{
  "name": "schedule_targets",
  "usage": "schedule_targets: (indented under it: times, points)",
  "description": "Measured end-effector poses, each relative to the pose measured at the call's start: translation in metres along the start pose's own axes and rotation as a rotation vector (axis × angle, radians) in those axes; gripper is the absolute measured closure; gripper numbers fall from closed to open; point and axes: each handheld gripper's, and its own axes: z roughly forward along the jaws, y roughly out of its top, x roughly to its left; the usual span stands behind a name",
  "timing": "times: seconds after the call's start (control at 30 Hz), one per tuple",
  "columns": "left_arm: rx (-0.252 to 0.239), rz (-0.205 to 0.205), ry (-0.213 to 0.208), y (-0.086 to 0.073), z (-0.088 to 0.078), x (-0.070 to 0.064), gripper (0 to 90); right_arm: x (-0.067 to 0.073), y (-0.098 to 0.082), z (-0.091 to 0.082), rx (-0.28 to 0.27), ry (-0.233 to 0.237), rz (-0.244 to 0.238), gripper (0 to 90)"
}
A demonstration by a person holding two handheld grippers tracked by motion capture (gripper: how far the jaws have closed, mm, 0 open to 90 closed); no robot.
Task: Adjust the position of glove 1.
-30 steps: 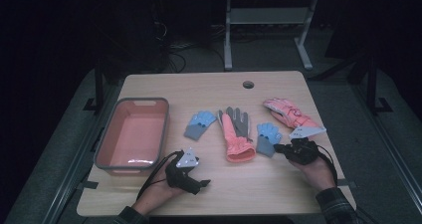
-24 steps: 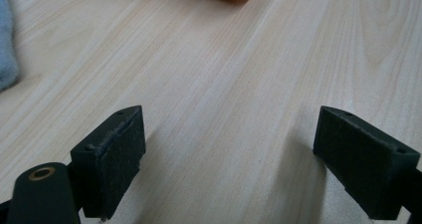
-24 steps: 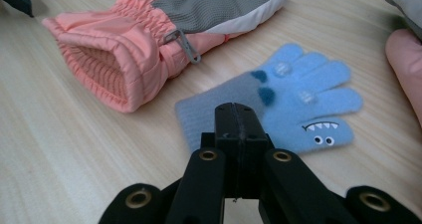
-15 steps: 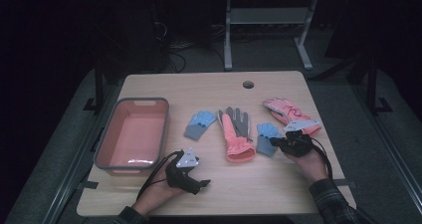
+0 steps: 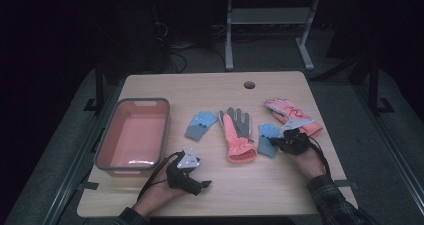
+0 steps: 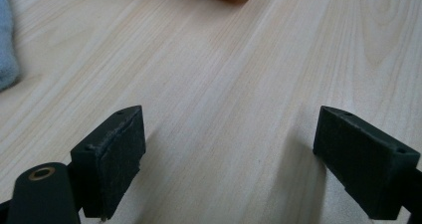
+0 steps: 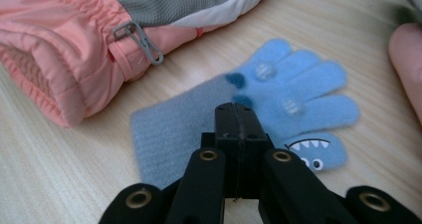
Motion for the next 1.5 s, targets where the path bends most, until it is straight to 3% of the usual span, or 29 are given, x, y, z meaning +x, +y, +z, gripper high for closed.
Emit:
schedule_targets:
  times: [0.13,0.77,1.5]
  points:
    - [0.000,0.001,0.000,0.000,0.000,0.000,12.3,-0.001,-0.002,0.004,0.026,-0.002,-0.007,90.0]
    - [0.001,0.001,0.000,0.000,0.000,0.000,12.4,0.004,-0.007,-0.001,0.050,0.012,-0.015,90.0]
    - [-0.004,0.001,0.000,-0.001,0.000,0.000,12.3,0.035,-0.022,-0.018,0.081,0.072,-0.043,90.0]
